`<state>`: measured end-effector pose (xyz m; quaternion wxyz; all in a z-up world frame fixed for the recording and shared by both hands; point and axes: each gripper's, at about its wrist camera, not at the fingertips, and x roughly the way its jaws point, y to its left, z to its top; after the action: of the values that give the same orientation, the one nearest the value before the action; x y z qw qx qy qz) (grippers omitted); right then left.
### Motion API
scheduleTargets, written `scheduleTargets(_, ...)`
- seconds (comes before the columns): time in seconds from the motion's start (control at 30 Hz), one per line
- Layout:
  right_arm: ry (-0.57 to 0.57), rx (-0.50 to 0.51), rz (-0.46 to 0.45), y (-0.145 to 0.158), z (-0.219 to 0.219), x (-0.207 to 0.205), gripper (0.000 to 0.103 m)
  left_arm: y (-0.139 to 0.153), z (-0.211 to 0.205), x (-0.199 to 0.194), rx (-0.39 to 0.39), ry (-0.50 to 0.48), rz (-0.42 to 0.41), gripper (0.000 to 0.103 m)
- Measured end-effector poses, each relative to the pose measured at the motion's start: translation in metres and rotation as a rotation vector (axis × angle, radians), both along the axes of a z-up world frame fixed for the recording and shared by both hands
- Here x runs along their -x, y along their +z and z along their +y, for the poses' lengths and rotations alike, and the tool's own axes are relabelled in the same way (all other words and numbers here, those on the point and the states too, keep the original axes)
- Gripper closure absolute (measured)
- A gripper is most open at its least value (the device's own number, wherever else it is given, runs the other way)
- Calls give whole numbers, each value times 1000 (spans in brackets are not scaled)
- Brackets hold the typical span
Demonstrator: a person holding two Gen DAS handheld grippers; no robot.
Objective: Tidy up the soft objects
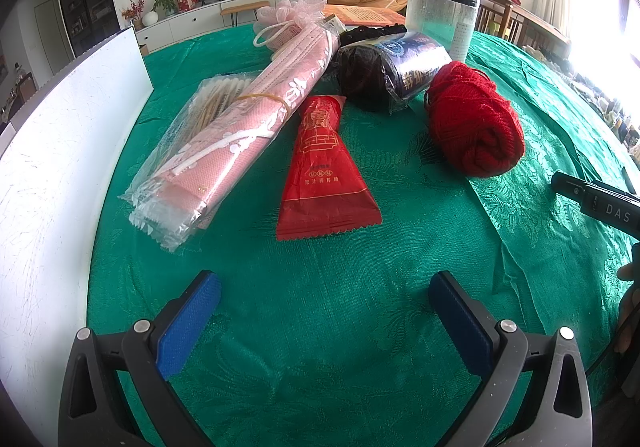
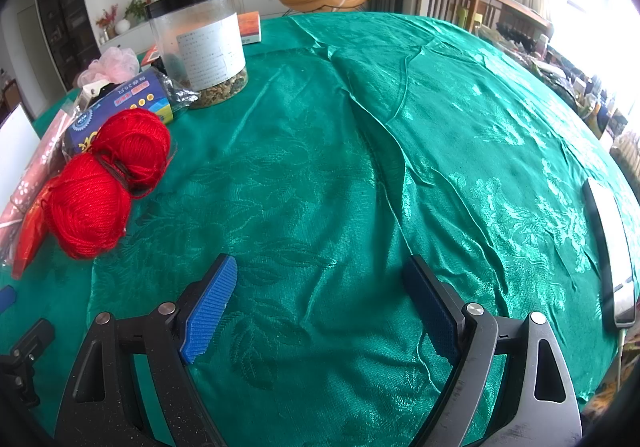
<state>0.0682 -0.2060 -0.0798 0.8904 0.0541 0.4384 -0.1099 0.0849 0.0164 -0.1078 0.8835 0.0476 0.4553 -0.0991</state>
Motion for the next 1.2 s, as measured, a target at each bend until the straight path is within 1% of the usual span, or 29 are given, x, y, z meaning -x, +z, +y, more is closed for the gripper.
scheduleTargets(0.3, 0, 0, 0, 0, 0, 0, 15, 0, 0, 0, -1, -2, 1, 0)
scheduleTargets(0.47, 1, -1, -1, 0, 0, 0, 15, 1, 6, 3, -8, -31, 19, 0)
scheduleTargets(0.5, 0, 0, -1, 0, 0, 0, 15, 1, 8, 5, -17, -33, 16, 0)
scheduleTargets(0.6, 0, 0, -1, 0, 0, 0, 15, 1, 16, 11, 1, -36, 7, 0)
scheduleTargets(0.83, 8, -10, -10, 1, 1, 2, 15, 1, 14, 12, 1, -27, -2, 0)
scheduleTargets(0.87, 16, -28, -21, 3, 1, 3, 16, 1, 14, 11, 1, -27, -2, 0)
scheduleTargets(0.9, 38, -77, -42, 6, 2, 5, 16, 0, 14, 11, 2, -26, -2, 0)
scheduleTargets(0.97, 127, -207, -92, 16, 11, 7, 16, 0, 14, 11, 1, -26, -3, 0)
scheduleTargets(1.03, 216, -285, -131, 28, 28, 4, 16, 0, 14, 11, 1, -26, -2, 0)
scheduleTargets(1.07, 256, -316, -133, 33, 38, -1, 16, 0, 14, 11, 1, -26, -2, 0)
scheduleTargets(1.13, 311, -348, -98, 39, 61, -20, 16, 0, 14, 11, 1, -26, -2, 0)
scheduleTargets(1.2, 353, -327, -48, 40, 85, -39, 16, 0, 14, 11, 1, -26, -2, 0)
